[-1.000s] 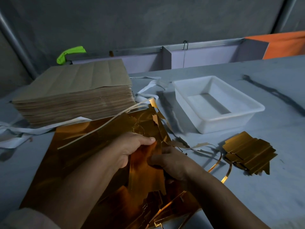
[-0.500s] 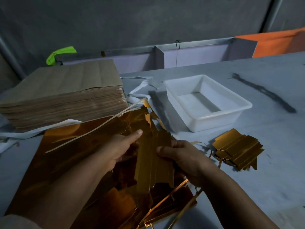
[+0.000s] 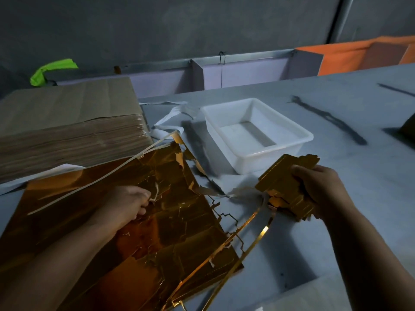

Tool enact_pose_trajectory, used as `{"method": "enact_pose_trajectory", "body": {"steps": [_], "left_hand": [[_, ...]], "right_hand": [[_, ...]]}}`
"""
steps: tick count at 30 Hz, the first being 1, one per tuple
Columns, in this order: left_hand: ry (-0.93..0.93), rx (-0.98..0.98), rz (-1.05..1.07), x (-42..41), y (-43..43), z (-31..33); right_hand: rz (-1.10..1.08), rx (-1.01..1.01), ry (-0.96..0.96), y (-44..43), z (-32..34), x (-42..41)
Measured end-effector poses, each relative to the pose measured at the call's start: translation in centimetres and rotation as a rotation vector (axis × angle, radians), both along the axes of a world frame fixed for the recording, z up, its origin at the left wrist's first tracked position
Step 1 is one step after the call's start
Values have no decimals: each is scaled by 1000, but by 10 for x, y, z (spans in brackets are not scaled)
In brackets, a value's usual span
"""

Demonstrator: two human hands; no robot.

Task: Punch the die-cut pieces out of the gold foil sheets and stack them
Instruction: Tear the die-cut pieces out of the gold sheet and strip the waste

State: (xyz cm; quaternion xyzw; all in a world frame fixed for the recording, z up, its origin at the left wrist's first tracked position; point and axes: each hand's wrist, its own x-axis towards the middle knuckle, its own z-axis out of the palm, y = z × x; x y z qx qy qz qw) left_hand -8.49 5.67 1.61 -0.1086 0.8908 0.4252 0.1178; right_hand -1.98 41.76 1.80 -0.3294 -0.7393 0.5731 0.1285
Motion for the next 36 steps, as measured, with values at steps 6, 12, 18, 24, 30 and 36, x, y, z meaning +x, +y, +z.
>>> {"method": "enact_pose_trajectory", "body": {"steps": [6, 12, 18, 24, 30, 36], "left_hand": [[86, -86, 5, -2, -10, -5], [97, -134, 45, -6, -32, -1], [32, -253, -101, -6, -50, -4], [45, -465, -199, -8, -43, -11], [155, -650, -315, -15, -45, -12], [472, -774, -399, -4, -45, -22]], "right_hand": [[-82, 248, -145, 26, -15, -11], [-25, 479, -378, 42, -21, -10], [21, 644, -431, 24, -6, -11], [469, 620, -112, -63, 39, -10], [921, 458, -62, -146, 43, -24], [1037, 23, -286, -208, 29, -44]]}}
